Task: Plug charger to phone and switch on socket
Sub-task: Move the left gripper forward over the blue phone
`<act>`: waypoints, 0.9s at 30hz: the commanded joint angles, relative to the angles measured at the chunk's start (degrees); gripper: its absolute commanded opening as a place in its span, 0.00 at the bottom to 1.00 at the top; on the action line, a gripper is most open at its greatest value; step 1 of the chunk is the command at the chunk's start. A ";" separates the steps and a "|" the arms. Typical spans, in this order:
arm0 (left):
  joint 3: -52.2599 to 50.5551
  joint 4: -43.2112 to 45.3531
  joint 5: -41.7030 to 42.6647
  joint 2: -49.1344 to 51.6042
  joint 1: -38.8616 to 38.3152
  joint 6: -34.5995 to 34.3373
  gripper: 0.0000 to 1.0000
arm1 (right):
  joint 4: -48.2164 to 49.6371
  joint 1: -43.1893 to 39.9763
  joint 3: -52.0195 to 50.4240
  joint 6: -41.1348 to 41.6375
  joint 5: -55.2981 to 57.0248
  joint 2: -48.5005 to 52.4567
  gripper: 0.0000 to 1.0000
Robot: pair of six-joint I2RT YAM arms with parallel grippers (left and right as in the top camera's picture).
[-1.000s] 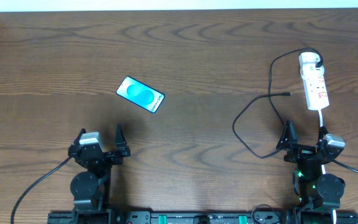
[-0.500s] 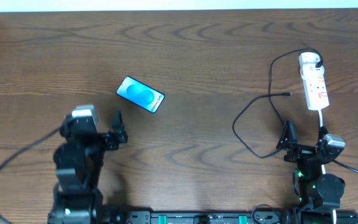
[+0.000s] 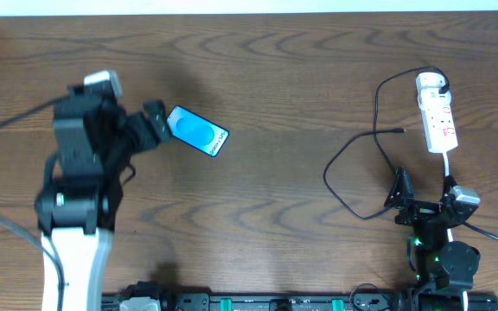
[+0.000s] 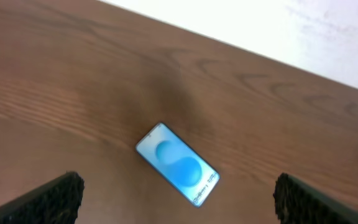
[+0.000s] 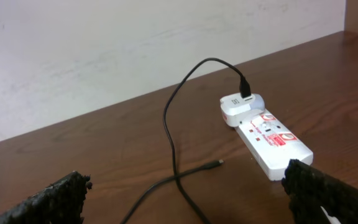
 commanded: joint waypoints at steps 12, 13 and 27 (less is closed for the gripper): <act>8.96 -2.99 4.57 12.39 -4.61 -4.33 0.98 | -0.26 0.42 -0.09 0.33 -0.09 -0.15 0.99; 8.96 -3.21 3.63 12.61 -4.59 -7.26 0.98 | -0.26 0.42 -0.09 0.33 -0.09 -0.15 0.99; 11.50 -4.76 -11.43 16.33 -6.62 -27.54 0.98 | -0.26 0.42 -0.09 0.33 -0.09 -0.15 0.99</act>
